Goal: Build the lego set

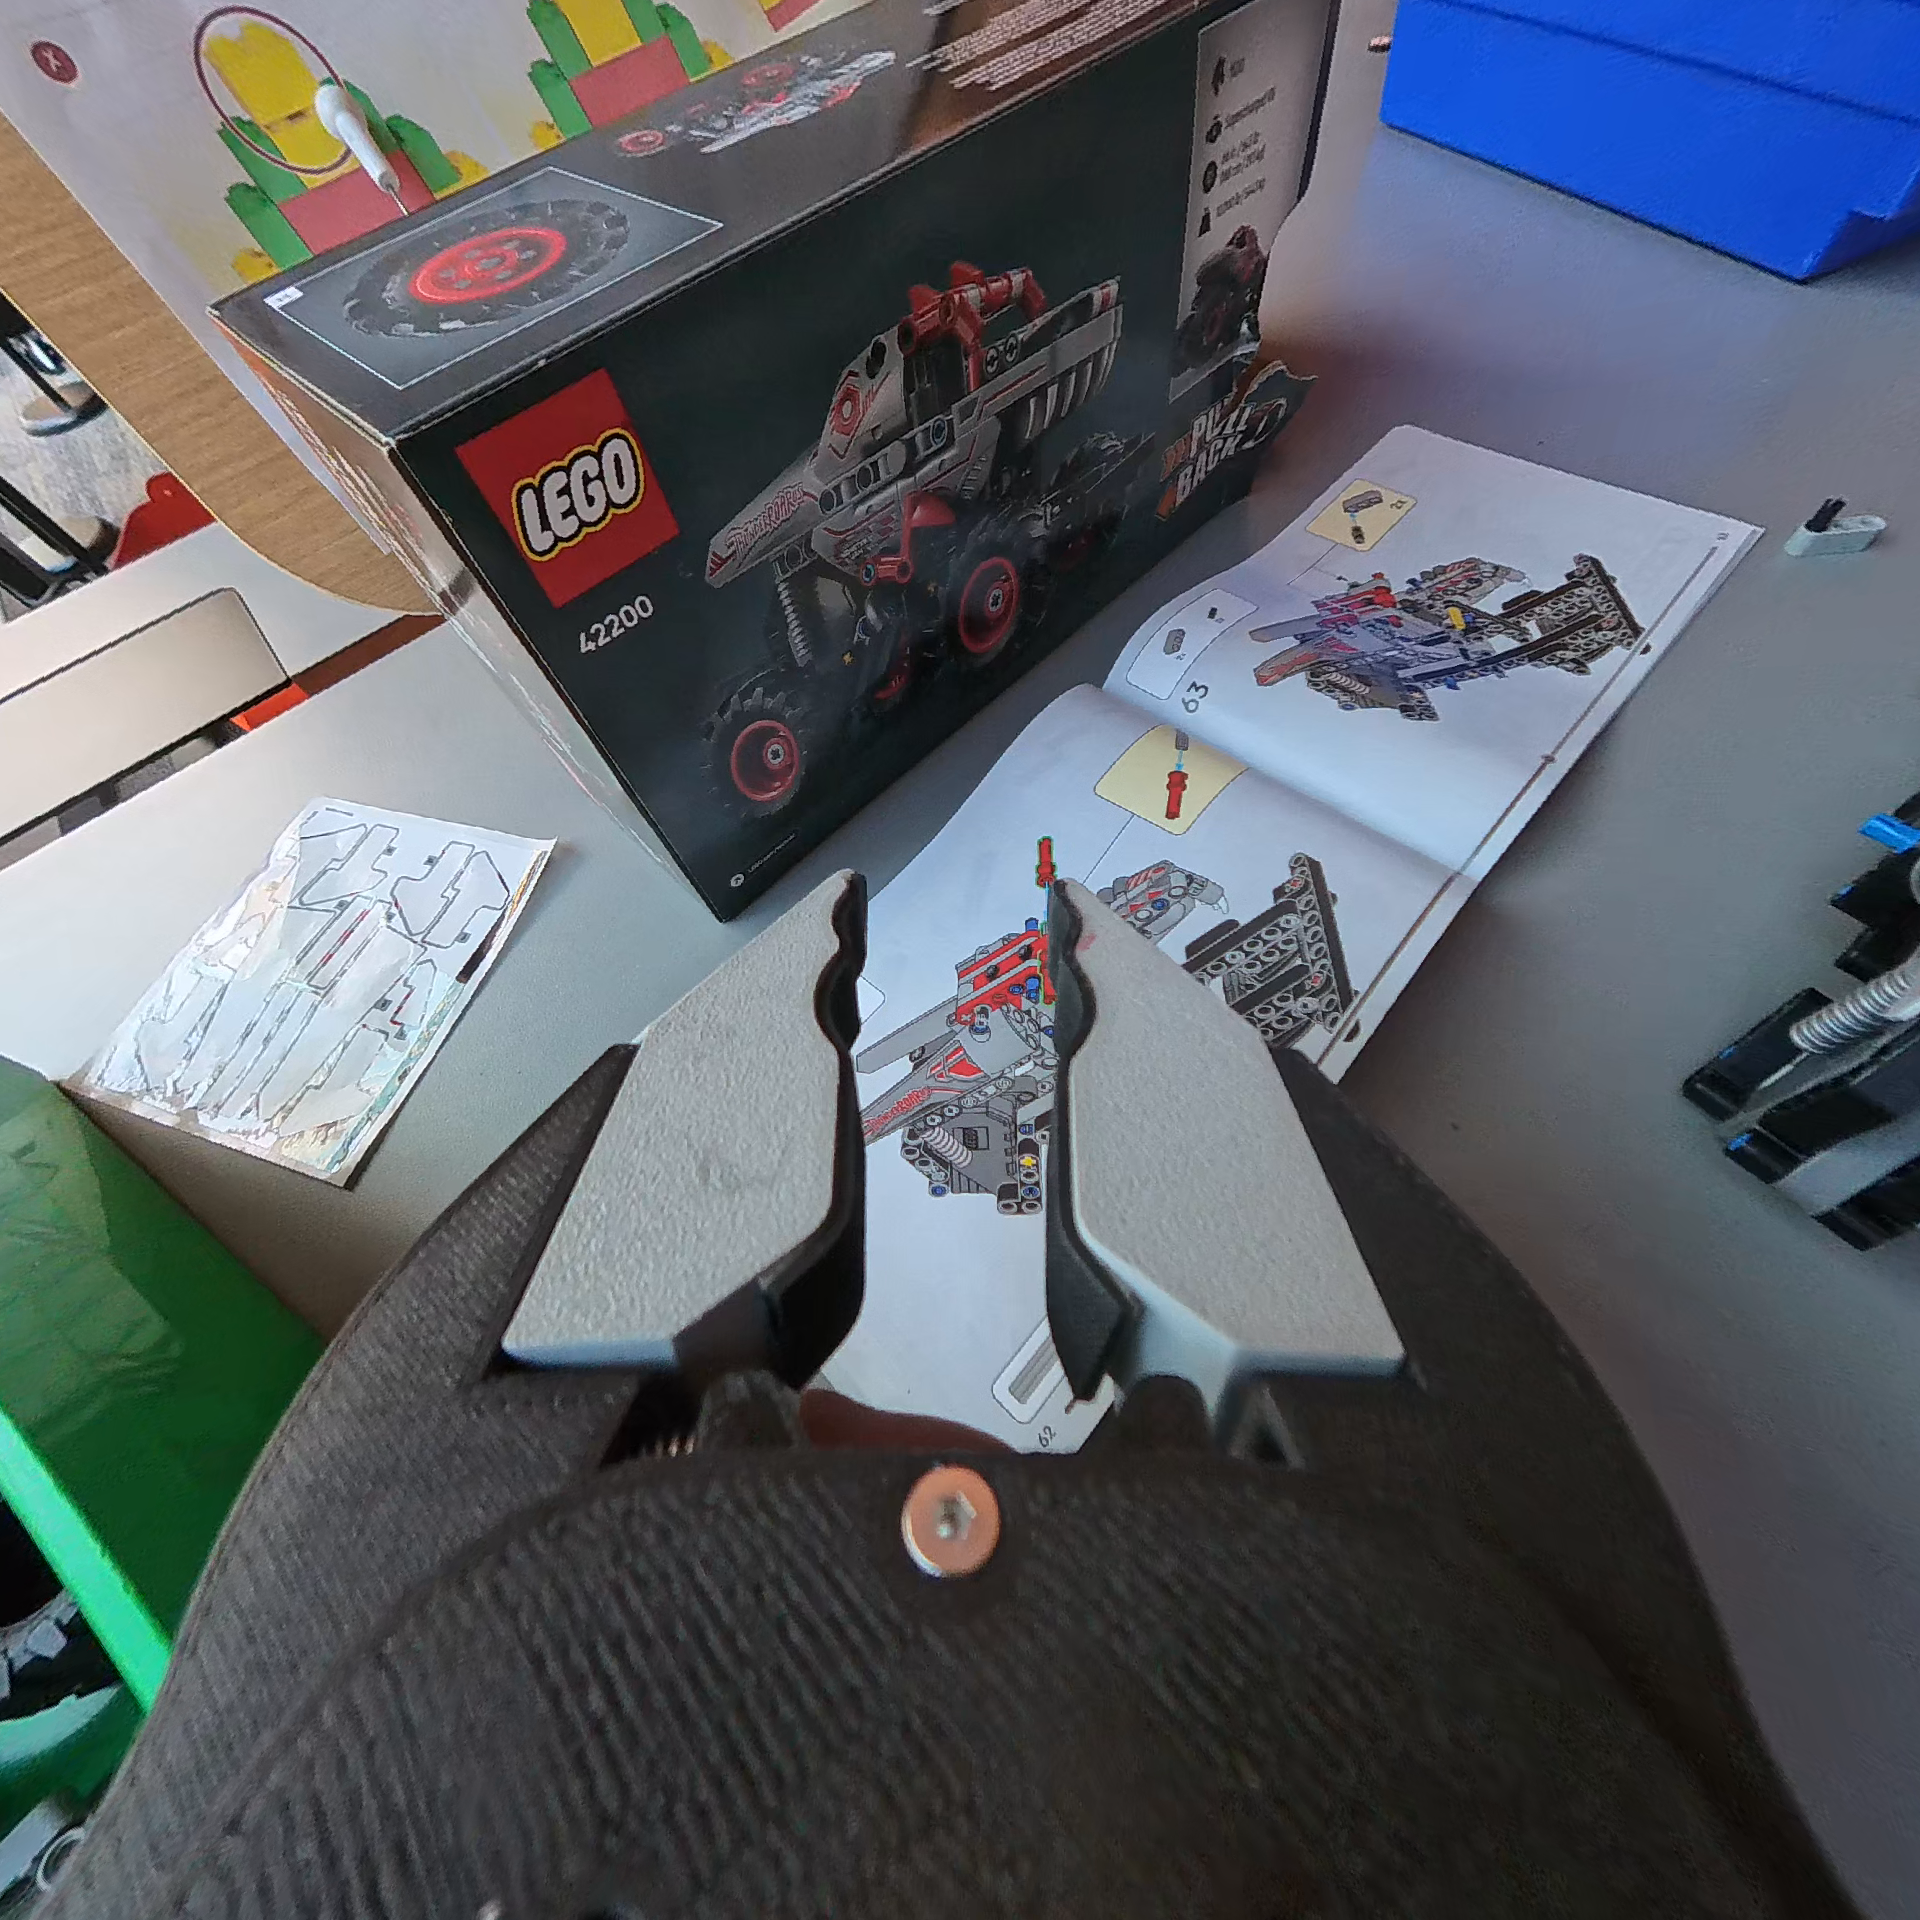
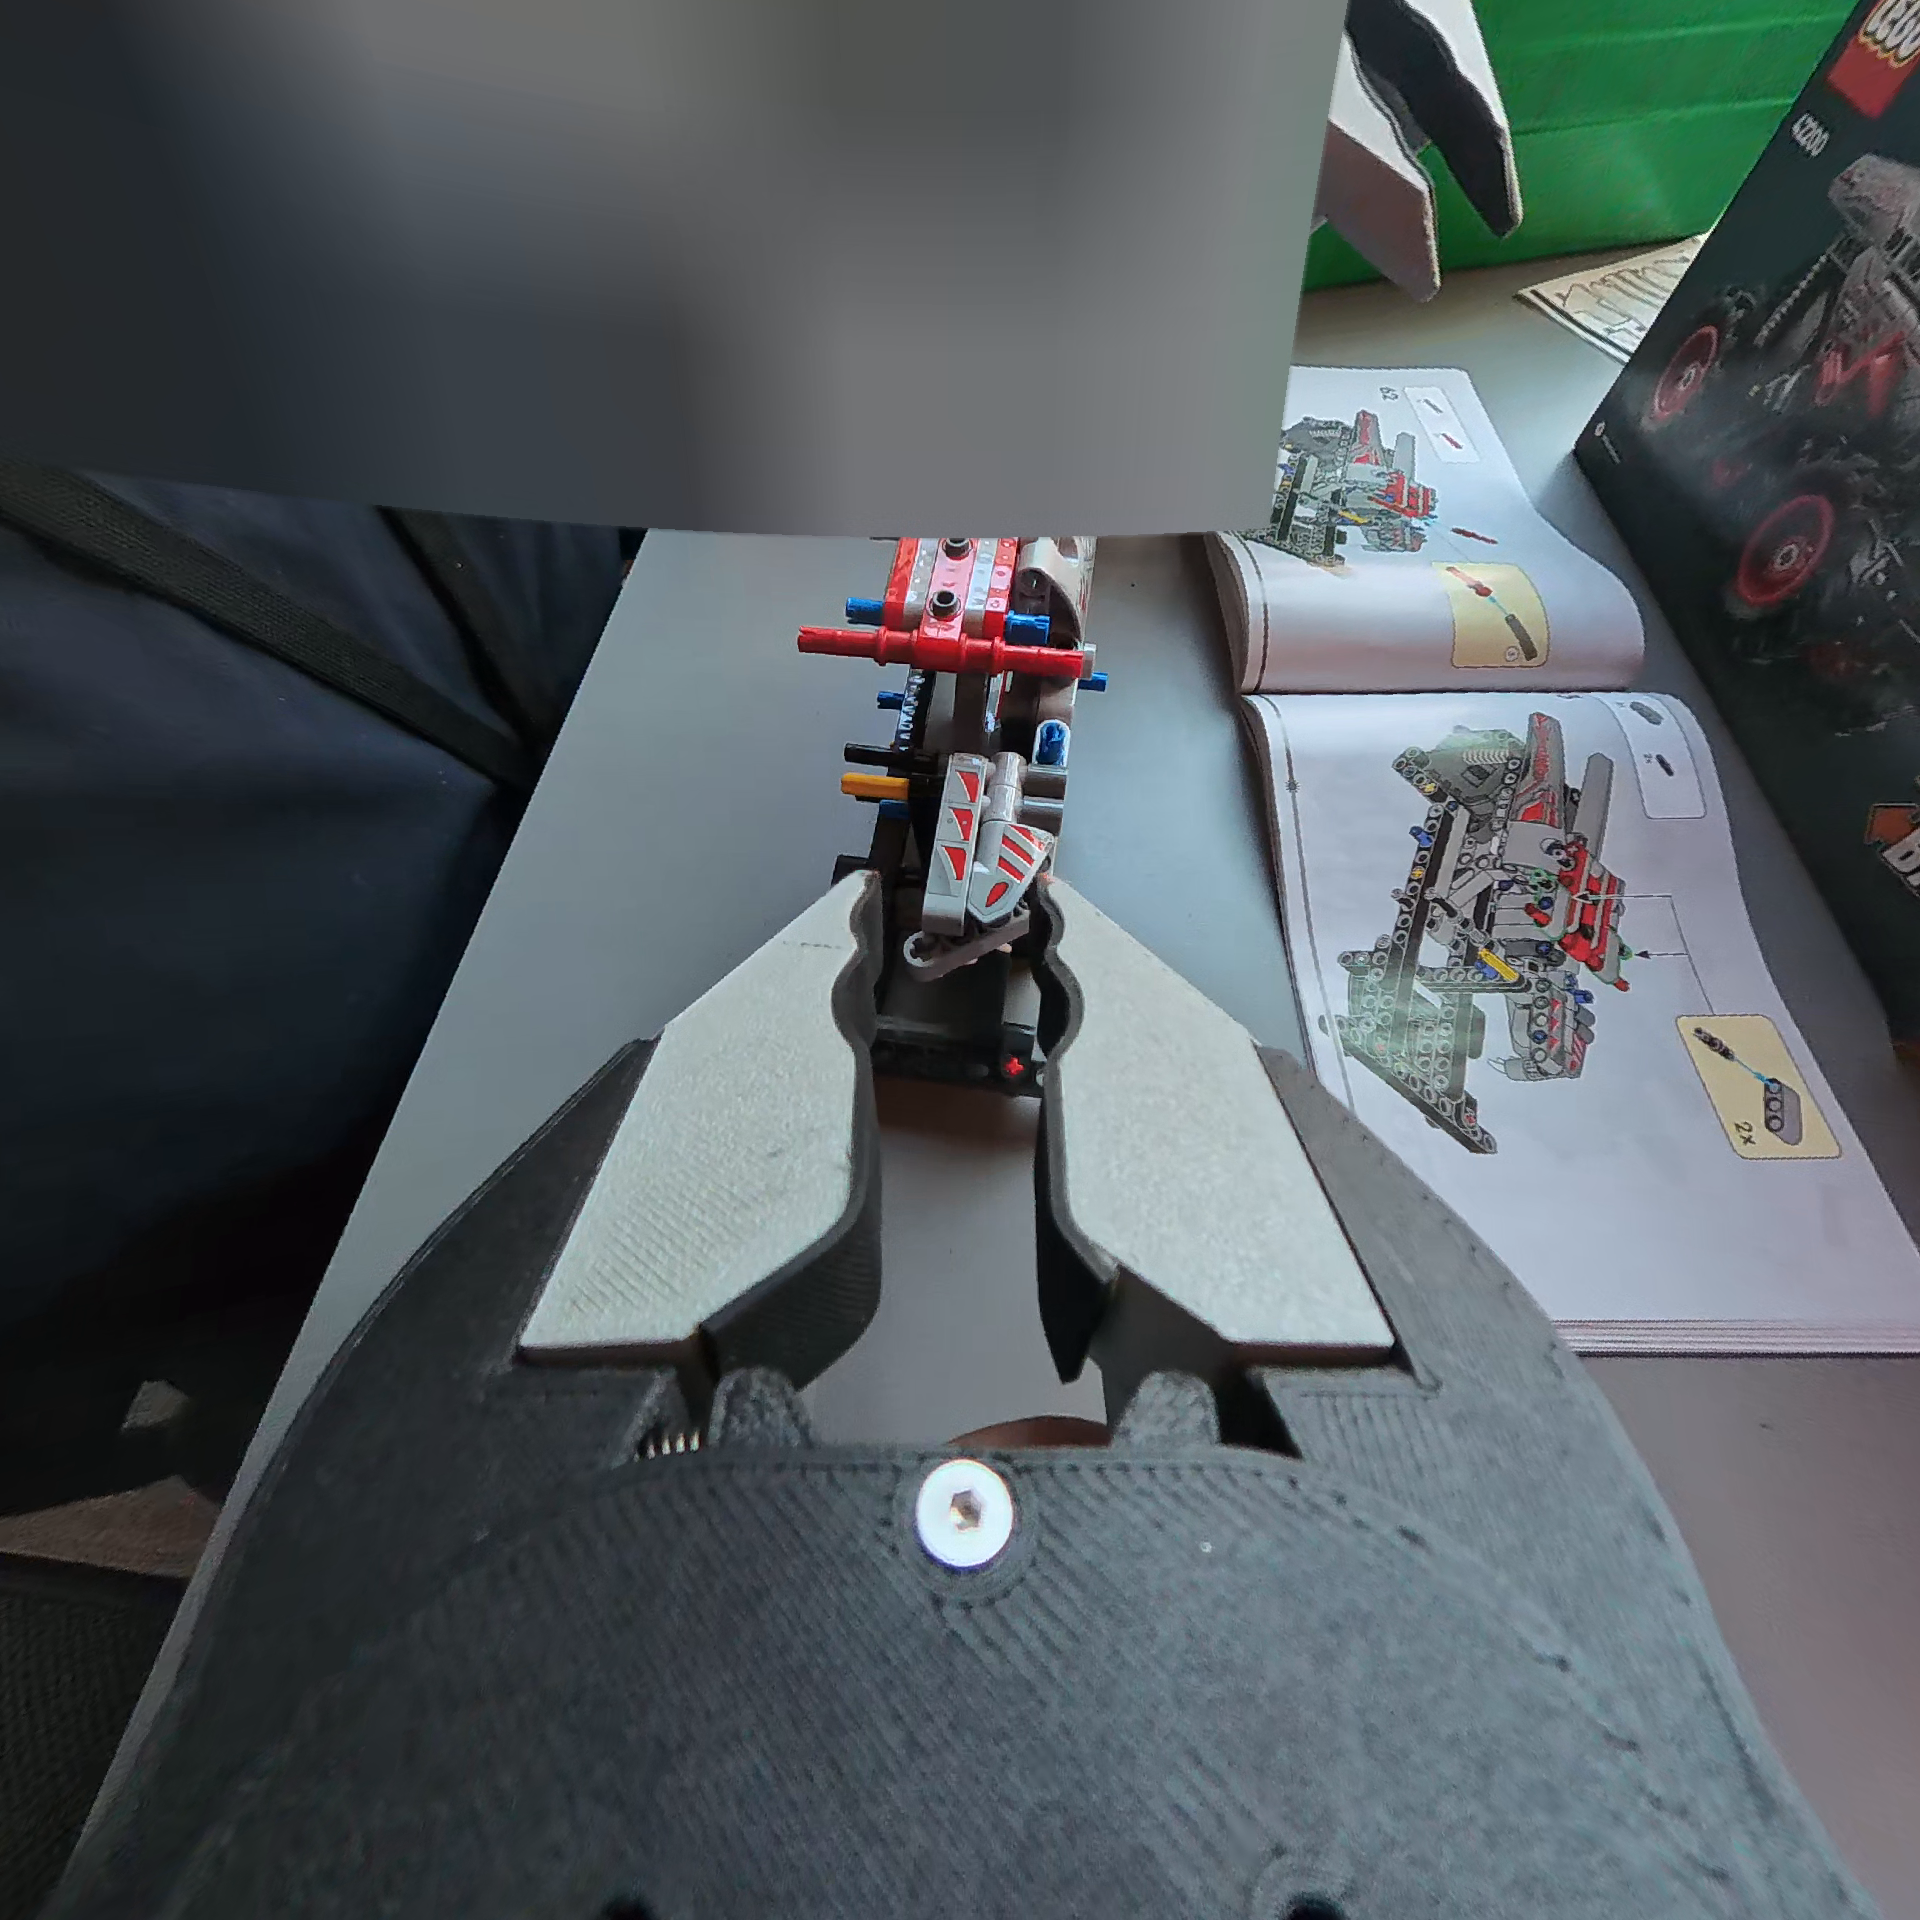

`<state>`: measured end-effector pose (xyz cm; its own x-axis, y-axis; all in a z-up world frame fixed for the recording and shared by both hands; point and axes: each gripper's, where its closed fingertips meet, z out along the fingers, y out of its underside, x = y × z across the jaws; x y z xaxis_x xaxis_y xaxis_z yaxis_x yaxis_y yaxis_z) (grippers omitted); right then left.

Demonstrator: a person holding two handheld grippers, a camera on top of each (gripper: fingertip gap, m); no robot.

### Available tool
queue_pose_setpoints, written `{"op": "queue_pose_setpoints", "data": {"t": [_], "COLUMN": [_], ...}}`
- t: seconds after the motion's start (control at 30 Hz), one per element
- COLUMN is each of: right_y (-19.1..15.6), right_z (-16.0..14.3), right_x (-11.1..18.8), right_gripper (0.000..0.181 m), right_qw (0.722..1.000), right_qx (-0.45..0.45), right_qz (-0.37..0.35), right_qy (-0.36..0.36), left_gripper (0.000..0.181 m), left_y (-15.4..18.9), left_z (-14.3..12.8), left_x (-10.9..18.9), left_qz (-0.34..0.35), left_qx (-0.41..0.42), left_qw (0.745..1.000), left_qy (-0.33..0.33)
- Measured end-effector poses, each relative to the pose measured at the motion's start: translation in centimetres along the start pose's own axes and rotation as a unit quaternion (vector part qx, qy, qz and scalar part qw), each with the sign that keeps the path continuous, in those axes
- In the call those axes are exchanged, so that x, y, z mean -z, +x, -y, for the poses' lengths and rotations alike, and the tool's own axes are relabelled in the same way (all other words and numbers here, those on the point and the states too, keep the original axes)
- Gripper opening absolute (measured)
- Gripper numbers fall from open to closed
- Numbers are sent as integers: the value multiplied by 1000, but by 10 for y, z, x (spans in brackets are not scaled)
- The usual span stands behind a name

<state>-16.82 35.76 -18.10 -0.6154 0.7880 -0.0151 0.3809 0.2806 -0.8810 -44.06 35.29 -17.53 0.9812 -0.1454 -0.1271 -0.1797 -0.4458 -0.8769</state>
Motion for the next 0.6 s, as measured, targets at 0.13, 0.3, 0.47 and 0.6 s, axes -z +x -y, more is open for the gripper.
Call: {"op": "queue_pose_setpoints", "data": {"t": [0.13,0.3,0.47,0.6], "right_y": [4,8,13,18], "right_z": [3,5,4,4], "right_x": [4,8,10,14], "right_gripper": [25,24,24,24], "right_qw": [1000,1000,999,999], "right_qx": [2,-2,-6,-9], "right_qz": [-11,-19,-28,-37], "right_qy": [7,18,22,26], "left_gripper": [32,32,32,32], "left_y": [0,0,1,0], "left_z": [0,0,1,3], "left_x": [0,0,1,2], "left_qz": [0,-1,-1,0], "left_qx": [1,0,-1,1], "left_qw": [1000,1000,1000,1000], "left_qy": [1,0,3,7]}}
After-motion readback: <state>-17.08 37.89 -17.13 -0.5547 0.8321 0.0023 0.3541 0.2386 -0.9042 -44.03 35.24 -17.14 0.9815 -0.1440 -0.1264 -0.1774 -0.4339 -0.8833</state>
